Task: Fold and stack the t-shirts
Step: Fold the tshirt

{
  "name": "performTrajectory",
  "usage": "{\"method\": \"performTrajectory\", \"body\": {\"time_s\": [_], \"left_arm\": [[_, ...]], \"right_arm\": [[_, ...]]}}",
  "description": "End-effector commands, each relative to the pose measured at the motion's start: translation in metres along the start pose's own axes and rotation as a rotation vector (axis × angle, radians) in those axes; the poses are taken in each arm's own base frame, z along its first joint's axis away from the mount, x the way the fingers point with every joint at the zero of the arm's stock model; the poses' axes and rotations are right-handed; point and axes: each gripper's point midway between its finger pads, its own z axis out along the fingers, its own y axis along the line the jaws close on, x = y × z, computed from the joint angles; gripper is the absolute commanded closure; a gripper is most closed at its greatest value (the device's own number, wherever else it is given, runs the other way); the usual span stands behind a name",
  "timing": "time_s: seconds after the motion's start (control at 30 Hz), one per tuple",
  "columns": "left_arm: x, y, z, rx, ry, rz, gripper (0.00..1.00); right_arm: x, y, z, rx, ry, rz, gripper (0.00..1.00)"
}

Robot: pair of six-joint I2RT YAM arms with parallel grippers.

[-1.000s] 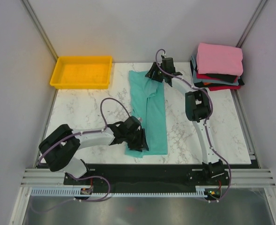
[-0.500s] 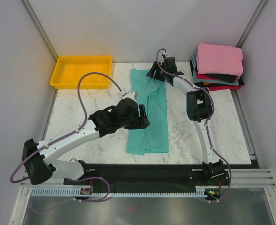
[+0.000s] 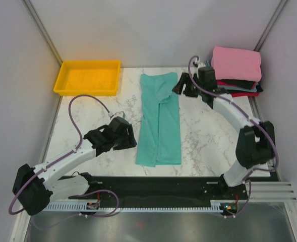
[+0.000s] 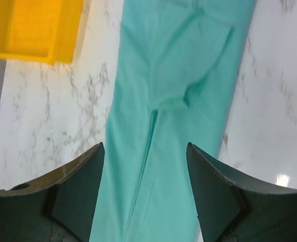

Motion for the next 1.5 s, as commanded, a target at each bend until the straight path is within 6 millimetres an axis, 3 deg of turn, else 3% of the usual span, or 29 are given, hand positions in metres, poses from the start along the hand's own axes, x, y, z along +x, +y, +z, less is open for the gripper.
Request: {"method": "performTrajectory", "body": {"time_s": [0.0,0.03,0.07,0.1,0.13,0.17,0.23,0.27,0.33,0.4,0.53,0.8,0.97,1.03,1.07,1.13,1.2,1.37,1.47], "left_arm": [[0.013,-0.003,-0.001,0.081,0.008,-0.041,0.34],[0.019,-0.005,0.0,0.099,0.026,-0.056,0.34],[0.024,-0.003,0.001,0.105,0.036,-0.062,0.35],[0.035,0.003,0.005,0.102,0.057,-0.066,0.36],[0.04,0.0,0.006,0.124,0.076,-0.081,0.36],[0.046,0.0,0.007,0.134,0.09,-0.086,0.37],[0.061,0.001,0.012,0.16,0.113,-0.093,0.39],[0.066,0.002,0.014,0.162,0.118,-0.093,0.39],[0.079,0.001,0.017,0.188,0.143,-0.096,0.39],[0.086,0.003,0.021,0.193,0.149,-0.096,0.39],[0.092,-0.003,0.028,0.225,0.166,-0.116,0.4],[0.098,-0.006,0.04,0.217,0.174,-0.119,0.42],[0.098,0.0,0.047,0.189,0.154,-0.121,0.46],[0.096,-0.003,0.05,0.198,0.143,-0.117,0.65],[0.092,-0.003,0.052,0.19,0.124,-0.112,0.84],[0.092,-0.005,0.054,0.188,0.134,-0.106,0.98],[0.089,-0.012,0.046,0.169,0.149,-0.138,0.98],[0.081,-0.016,-0.003,0.14,0.071,-0.179,0.98],[0.077,-0.017,-0.02,0.167,0.048,-0.196,0.98]], "right_arm": [[0.103,-0.03,-0.04,0.09,0.176,0.077,0.26],[0.108,-0.023,-0.061,0.081,0.157,0.08,0.27],[0.126,-0.023,-0.069,0.084,0.18,0.092,0.27],[0.165,-0.034,-0.08,0.111,0.243,0.134,0.27],[0.171,-0.025,-0.094,0.085,0.228,0.13,0.27],[0.205,-0.036,-0.103,0.108,0.284,0.149,0.27],[0.227,-0.024,-0.119,0.077,0.299,0.159,0.29],[0.251,-0.03,-0.125,0.091,0.341,0.167,0.29],[0.269,-0.02,-0.136,0.061,0.362,0.161,0.3],[0.292,-0.026,-0.142,0.072,0.393,0.168,0.31],[0.315,-0.022,-0.149,0.041,0.422,0.188,0.33],[0.335,-0.017,-0.144,0.038,0.471,0.176,0.36],[0.338,-0.016,-0.144,0.042,0.47,0.155,0.51],[0.337,-0.016,-0.144,0.039,0.459,0.154,0.61],[0.336,-0.016,-0.144,0.037,0.451,0.154,0.64],[0.334,-0.015,-0.145,0.036,0.442,0.154,0.79],[0.328,-0.011,-0.148,0.024,0.433,0.148,0.98],[0.307,-0.006,-0.164,0.039,0.387,0.137,1.0],[0.297,0.006,-0.174,0.001,0.365,0.154,1.0]]}}
